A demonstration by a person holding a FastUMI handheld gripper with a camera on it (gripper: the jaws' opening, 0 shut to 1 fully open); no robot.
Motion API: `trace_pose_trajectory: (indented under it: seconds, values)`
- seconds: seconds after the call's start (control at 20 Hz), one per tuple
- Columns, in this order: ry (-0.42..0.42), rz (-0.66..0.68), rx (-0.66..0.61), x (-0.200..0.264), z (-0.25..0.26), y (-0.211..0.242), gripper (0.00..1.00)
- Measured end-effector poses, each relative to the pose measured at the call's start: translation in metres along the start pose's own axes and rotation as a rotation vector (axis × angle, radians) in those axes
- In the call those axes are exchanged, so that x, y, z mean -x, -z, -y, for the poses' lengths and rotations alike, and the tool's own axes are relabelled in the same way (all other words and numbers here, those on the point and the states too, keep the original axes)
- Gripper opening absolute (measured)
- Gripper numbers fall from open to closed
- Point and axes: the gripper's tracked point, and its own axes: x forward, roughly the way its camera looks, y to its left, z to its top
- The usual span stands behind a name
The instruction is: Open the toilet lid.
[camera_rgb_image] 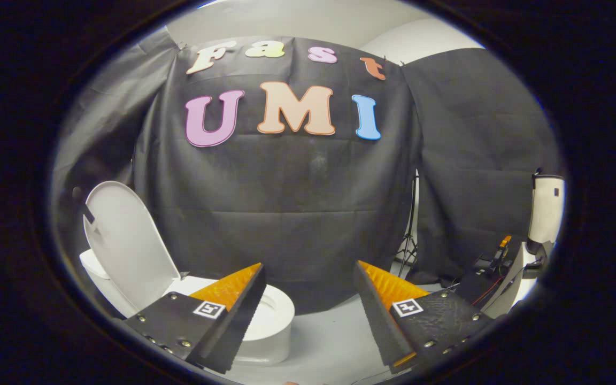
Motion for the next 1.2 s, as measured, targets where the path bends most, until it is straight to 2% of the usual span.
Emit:
trace_pose_trajectory:
  seconds: [0.45, 1.0, 1.2]
  values:
    - [0.012, 0.027, 0.002, 0.004, 0.002, -0.007, 0.98]
    - [0.032, 0.193, 0.076, 0.023, 0.006, -0.051, 0.96]
    - [-0.090, 0.184, 0.036, 0.032, -0.010, -0.048, 0.96]
